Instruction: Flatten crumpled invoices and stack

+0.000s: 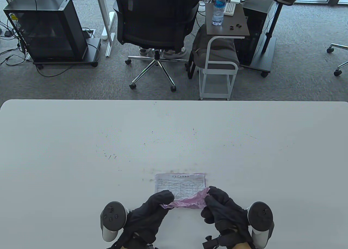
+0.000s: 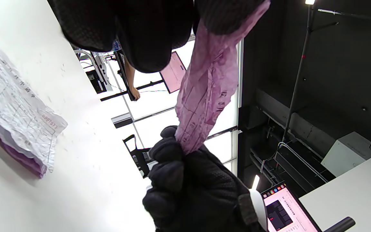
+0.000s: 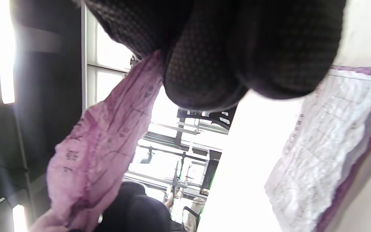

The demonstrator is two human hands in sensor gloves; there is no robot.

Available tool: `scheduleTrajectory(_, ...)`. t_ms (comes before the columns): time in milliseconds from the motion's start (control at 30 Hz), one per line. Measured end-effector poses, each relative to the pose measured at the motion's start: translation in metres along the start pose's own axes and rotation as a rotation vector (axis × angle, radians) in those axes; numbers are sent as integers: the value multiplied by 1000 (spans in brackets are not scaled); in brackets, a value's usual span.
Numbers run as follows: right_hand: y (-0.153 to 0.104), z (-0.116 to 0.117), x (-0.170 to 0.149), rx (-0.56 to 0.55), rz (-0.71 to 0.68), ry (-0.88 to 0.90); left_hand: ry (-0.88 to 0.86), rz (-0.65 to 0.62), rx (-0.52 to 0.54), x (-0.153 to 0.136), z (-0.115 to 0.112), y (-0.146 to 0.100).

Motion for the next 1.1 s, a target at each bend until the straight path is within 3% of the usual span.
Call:
scheduleTrajectory(200, 0, 25, -11, 215, 133, -237, 105, 17, 20, 2, 4, -1)
scheduleTrajectory(267, 1, 21, -1, 162, 31, -303, 171, 3, 16, 4, 4, 0)
scheduleTrajectory(333, 0, 13, 21, 75, -186, -359, 268, -15, -8, 9, 1, 1)
scheduleTrajectory(367, -1, 14, 28, 102, -252, -378, 299, -28, -19, 11, -1, 2)
scheduleTrajectory(400, -3, 19, 33, 176, -292, -387, 324, -41, -38, 13, -4, 3)
scheduleTrajectory(500, -10, 49, 23, 447, -203, -318, 380, -78, -65, 20, -14, 3)
scheduleTrajectory(600, -11, 70, 12, 504, -153, -327, 440, -108, -69, 26, -17, 2)
scheduleTrajectory(667, -9, 74, 10, 497, -130, -297, 420, -91, -41, 24, -13, 1)
scheduleTrajectory(833, -4, 58, 10, 298, -120, -107, 289, 16, 18, 7, -1, 2)
scheduleTrajectory(933, -5, 52, 13, 238, -146, -140, 260, 35, 39, 5, -2, 0)
scheduleTrajectory(1100, -10, 54, 22, 199, -219, -226, 228, -14, -144, 11, -20, 2)
Point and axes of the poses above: the tracker on the back of each hand, its own x axis roughly to the thumb side, its own y axis roughly from the wrist to the fingertips, z = x × y, the point moved 4 cm from there along y, roughly from the wrist to the fingertips, and after that the axes turned 15 degrees about y, right-handed, at the moved point
